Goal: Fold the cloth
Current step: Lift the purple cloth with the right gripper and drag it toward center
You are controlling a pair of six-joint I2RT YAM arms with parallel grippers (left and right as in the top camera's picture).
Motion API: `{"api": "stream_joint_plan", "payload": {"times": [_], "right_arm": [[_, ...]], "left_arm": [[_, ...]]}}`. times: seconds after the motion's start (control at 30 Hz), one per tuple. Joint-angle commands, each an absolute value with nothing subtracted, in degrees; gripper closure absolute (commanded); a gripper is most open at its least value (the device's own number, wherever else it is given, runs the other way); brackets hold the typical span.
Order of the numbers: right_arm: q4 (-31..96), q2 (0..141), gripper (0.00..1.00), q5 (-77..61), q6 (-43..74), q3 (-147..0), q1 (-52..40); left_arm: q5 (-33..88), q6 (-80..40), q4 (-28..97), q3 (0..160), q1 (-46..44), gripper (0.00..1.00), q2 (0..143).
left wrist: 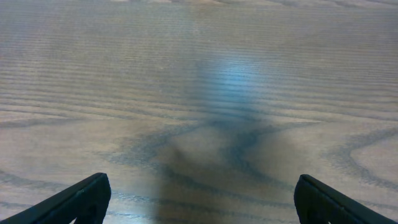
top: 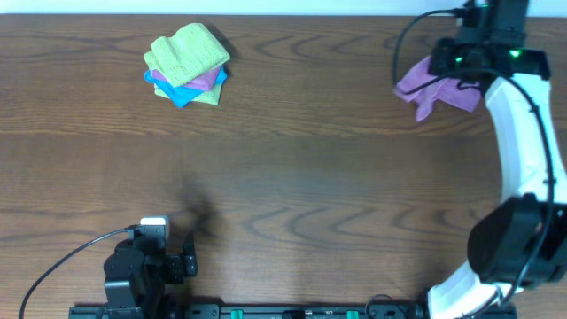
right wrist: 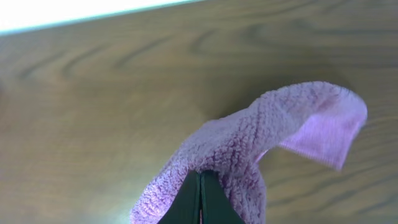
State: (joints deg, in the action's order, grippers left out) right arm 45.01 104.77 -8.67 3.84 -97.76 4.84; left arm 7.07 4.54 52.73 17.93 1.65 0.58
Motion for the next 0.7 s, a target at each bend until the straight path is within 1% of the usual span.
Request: {"api": "stream_joint_plan", "payload": {"times": [0.0,0.33,0.67], "right_arm": [[48.66,99.96,0.99,-10.13,0.49,-98.56,0.45],[64.45,88.38,0.99,-10.13,-0.51,-98.56,-10.66],[81.95,77.06,0.99,-10.20,-0.27,-98.56,-19.64]], "left_arm": [[5.80,5.80,55.33,16.88,1.37,0.05,0.21],[5.80,5.78,55.33,16.88,1.37,0.05,0.21],[5.80,5.80,55.33,16.88,1.37,0.05,0.21]]}}
